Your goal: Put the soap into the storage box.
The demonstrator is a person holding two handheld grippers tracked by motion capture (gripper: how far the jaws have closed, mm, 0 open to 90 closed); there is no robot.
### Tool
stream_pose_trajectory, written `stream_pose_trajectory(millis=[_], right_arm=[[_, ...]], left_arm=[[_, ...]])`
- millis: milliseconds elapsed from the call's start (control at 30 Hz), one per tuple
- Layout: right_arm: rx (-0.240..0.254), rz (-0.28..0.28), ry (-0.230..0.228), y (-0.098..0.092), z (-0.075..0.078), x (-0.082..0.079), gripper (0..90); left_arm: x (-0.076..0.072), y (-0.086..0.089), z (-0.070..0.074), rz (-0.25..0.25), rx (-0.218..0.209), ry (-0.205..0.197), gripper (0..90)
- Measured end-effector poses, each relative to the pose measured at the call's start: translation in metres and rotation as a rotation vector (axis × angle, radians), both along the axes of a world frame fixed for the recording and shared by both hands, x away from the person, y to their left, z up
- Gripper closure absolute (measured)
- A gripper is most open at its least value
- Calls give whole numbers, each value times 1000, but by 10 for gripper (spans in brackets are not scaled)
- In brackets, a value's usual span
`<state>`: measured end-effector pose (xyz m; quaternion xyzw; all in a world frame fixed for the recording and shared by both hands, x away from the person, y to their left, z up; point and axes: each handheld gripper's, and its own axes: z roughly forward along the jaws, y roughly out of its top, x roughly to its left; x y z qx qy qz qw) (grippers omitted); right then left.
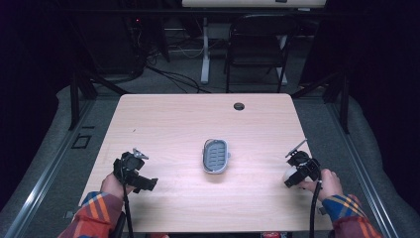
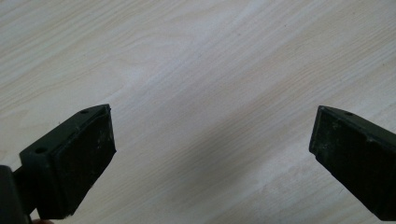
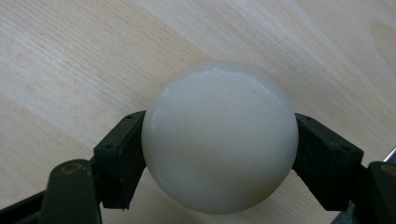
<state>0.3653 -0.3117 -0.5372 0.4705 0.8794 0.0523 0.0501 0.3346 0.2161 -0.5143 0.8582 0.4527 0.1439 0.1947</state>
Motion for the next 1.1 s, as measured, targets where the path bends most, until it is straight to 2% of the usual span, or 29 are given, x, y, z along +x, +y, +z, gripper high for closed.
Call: stream_pose_trajectory(millis=[133,167,200,233,333,367,467,500,567,967,1000,1100], right_arm=[[20,-16,-6,-2,-1,0,244],[8,-9,-3,-3,0,0,244],[60,-50,-50,-1,-4,-3,244],[40,-34,-32,-1,-1,-2,244],[39,-26,-29,0,-1,-2,245],[13,1,-5,0,2,-1,245],[17,-8,-14,0,2,-1,244],[4,6,-7,0,4,-1,245],[16,-3,-24,1,4,-2,245],[24,17,-33,4,9,-3,245],[49,-3,-61,5,6,-5,245],[17,26,-35,5,11,-3,245]], left_arm=[[0,0,0,-1,-1,2,3],[0,0,0,-1,-1,0,3],[0,0,0,-4,-2,4,3],[0,0,0,-5,0,4,3],[0,0,0,-5,0,4,3],[0,0,0,-6,0,5,3],[0,0,0,-8,1,5,3],[0,0,0,-6,-1,4,3],[0,0,1,-8,0,4,3],[0,0,1,-6,0,1,3],[0,0,1,-6,1,3,3],[0,0,1,-6,1,1,3]])
